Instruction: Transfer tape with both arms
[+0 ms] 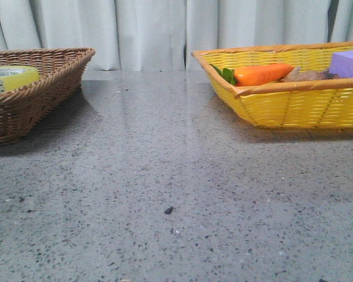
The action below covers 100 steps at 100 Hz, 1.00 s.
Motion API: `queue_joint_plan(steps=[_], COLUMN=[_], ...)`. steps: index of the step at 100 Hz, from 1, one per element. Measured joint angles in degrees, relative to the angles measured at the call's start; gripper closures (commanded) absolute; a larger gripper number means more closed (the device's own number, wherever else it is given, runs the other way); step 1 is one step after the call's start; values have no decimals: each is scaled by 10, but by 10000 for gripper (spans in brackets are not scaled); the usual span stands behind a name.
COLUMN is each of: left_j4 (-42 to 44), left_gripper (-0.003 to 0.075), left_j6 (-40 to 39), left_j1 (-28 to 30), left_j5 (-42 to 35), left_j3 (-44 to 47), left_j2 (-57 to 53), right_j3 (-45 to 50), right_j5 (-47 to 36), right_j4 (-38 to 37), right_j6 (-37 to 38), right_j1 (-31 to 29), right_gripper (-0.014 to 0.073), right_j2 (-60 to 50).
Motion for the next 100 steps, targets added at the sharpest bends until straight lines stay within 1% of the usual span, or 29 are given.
queue_joint_plan(steps=[30, 56, 71, 100], left_j4=[-1, -13, -16, -16], left_gripper=[741, 741, 741, 741], left_j6=[0, 0, 0, 0], left_j1=[0, 0, 0, 0], left_j5=[-23, -30, -28, -28], left_j3=[153, 227, 246, 248], left_j2=[-181, -307, -330, -331], right_j3=[174, 284, 322, 347], right_j5=[-72, -157, -180, -178], right_j4=[-19, -63, -68, -68], right_j6=[2, 3, 3, 3], right_j1=[0, 0, 0, 0], right_gripper=[668, 668, 668, 668], right_j2=[-151, -272, -309, -310])
